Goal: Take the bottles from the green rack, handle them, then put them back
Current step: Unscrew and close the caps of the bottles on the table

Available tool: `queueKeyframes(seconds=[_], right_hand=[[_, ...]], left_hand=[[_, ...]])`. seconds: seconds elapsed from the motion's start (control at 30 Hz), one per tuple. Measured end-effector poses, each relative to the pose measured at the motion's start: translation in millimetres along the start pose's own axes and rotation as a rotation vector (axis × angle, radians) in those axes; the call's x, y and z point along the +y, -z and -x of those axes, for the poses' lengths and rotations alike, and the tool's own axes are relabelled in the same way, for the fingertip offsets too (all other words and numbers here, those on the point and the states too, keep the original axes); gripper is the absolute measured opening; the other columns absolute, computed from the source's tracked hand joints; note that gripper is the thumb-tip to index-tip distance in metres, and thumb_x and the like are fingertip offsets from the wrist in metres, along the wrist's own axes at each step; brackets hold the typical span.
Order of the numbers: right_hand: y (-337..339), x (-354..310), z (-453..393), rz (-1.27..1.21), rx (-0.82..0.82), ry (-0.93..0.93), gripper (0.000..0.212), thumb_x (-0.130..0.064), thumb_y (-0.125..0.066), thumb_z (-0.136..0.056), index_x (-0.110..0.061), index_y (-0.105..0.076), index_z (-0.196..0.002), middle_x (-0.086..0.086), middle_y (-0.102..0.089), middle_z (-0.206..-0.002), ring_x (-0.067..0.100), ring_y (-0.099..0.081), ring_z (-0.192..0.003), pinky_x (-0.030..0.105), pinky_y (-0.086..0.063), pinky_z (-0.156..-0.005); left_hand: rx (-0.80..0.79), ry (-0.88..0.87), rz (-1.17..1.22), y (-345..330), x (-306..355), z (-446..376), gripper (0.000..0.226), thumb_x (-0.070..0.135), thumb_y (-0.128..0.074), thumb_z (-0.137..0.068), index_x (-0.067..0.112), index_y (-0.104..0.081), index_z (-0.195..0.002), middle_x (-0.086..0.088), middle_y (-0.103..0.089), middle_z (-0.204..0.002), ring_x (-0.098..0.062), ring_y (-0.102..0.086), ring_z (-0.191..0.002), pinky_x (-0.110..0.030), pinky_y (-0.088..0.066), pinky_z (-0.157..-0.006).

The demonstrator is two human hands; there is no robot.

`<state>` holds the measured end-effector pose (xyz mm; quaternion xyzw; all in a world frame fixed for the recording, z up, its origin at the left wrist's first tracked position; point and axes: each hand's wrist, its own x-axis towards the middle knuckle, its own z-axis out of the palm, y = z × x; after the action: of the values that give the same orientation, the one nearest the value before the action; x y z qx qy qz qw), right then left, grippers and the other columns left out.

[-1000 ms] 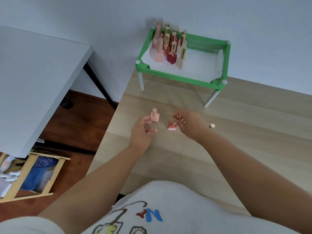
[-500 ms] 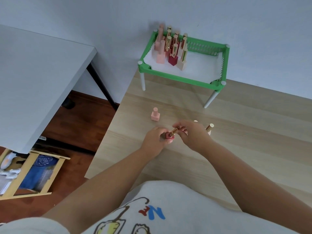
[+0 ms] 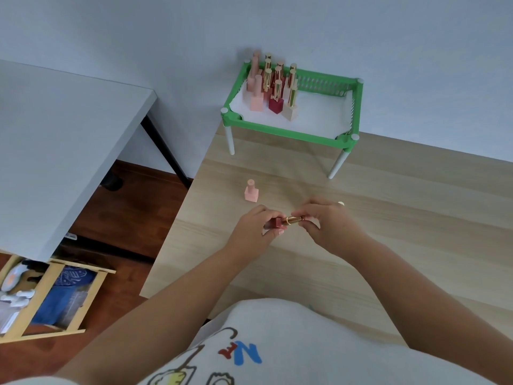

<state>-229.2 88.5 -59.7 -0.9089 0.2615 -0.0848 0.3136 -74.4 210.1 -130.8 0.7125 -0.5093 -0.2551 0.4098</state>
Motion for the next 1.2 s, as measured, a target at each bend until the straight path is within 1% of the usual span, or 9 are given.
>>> queueKeyframes(seconds=[0.07, 0.2, 0.43, 0.53, 0.63, 0.73, 0.8, 1.07, 1.2], right_hand=[[2, -2, 2, 0.001, 0.015, 0.004, 0.015, -0.013, -0.067, -0.083, -0.017, -0.072, -0.097, -0.004, -0.064, -0.092, 0.012, -0.058, -0.080, 0.025, -0.048, -0.076], [6, -2, 5, 0.003, 0.018, -0.049, 0.016, -0.029, -0.065, -0.085, -0.020, -0.072, -0.096, -0.003, -0.063, -0.083, 0.009, -0.055, -0.075, 0.027, -0.048, -0.072], [1, 3, 5, 0.052, 0.078, -0.136, 0.041, -0.053, -0.055, -0.084, -0.017, -0.066, -0.069, -0.007, -0.052, -0.065, 0.012, -0.048, -0.057, 0.021, -0.033, -0.051], [6, 1, 12, -0.037, 0.047, -0.104, 0.047, -0.060, -0.054, -0.078, -0.026, -0.068, -0.106, -0.007, -0.062, -0.088, 0.009, -0.057, -0.076, 0.024, -0.046, -0.067], [9, 1, 21, -0.025, -0.016, 0.015, 0.051, -0.042, -0.070, -0.078, -0.036, -0.054, -0.126, -0.015, -0.057, -0.108, 0.002, -0.054, -0.090, 0.023, -0.047, -0.080], [5, -1, 24, -0.032, 0.044, 0.048, 0.034, -0.012, -0.070, -0.080, -0.026, -0.065, -0.111, -0.007, -0.060, -0.106, 0.013, -0.059, -0.090, 0.035, -0.052, -0.081], [4, -3, 24, -0.042, 0.077, 0.043, 0.025, -0.008, -0.067, -0.082, -0.020, -0.068, -0.104, -0.003, -0.063, -0.100, 0.016, -0.061, -0.086, 0.038, -0.052, -0.079], [7, 4, 20, -0.033, 0.041, -0.020, 0.018, -0.034, -0.061, -0.087, -0.023, -0.069, -0.099, -0.004, -0.064, -0.084, 0.000, -0.050, -0.066, 0.011, -0.036, -0.061], [6, 8, 19, -0.018, 0.034, -0.080, 0.033, -0.046, -0.051, -0.089, -0.020, -0.070, -0.082, -0.008, -0.053, -0.063, 0.005, -0.046, -0.056, 0.017, -0.031, -0.052]], left_hand=[[0.018, -0.043, -0.021, 2, 5, 0, 0.025, 0.012, -0.072, -0.082, 0.017, -0.069, -0.106, 0.001, -0.060, -0.092, -0.003, -0.059, -0.084, -0.014, -0.050, -0.081], [0.047, -0.068, -0.057, 6, 14, 3, 0.025, 0.015, -0.074, -0.081, 0.017, -0.070, -0.105, -0.001, -0.061, -0.091, -0.011, -0.060, -0.082, -0.029, -0.052, -0.077], [0.100, -0.057, -0.053, 8, 21, 12, 0.031, 0.016, -0.078, -0.078, 0.014, -0.071, -0.108, -0.004, -0.064, -0.091, -0.014, -0.062, -0.081, -0.037, -0.054, -0.075], [0.126, -0.058, -0.063, 10, 23, 13, 0.033, 0.016, -0.079, -0.076, 0.012, -0.072, -0.108, -0.005, -0.066, -0.092, -0.016, -0.063, -0.082, -0.039, -0.055, -0.076], [0.145, -0.054, -0.040, 11, 25, 13, 0.033, 0.015, -0.080, -0.075, 0.011, -0.072, -0.107, -0.005, -0.067, -0.092, -0.018, -0.064, -0.082, -0.040, -0.055, -0.077], [0.143, -0.052, -0.045, 11, 26, 13, 0.032, 0.016, -0.081, -0.075, 0.012, -0.072, -0.105, -0.004, -0.067, -0.091, -0.018, -0.064, -0.081, -0.041, -0.056, -0.076], [0.140, -0.065, -0.056, 10, 27, 12, 0.032, 0.017, -0.081, -0.074, 0.013, -0.072, -0.105, -0.003, -0.067, -0.090, -0.017, -0.064, -0.081, -0.041, -0.056, -0.075], [0.163, -0.084, -0.051, 12, 28, 14, 0.032, 0.022, -0.083, -0.073, 0.015, -0.073, -0.103, -0.001, -0.069, -0.090, -0.015, -0.065, -0.080, -0.041, -0.056, -0.071], [0.165, -0.070, -0.044, 13, 29, 16, 0.033, 0.026, -0.083, -0.071, 0.017, -0.073, -0.102, 0.000, -0.070, -0.087, -0.014, -0.065, -0.077, -0.041, -0.054, -0.068]])
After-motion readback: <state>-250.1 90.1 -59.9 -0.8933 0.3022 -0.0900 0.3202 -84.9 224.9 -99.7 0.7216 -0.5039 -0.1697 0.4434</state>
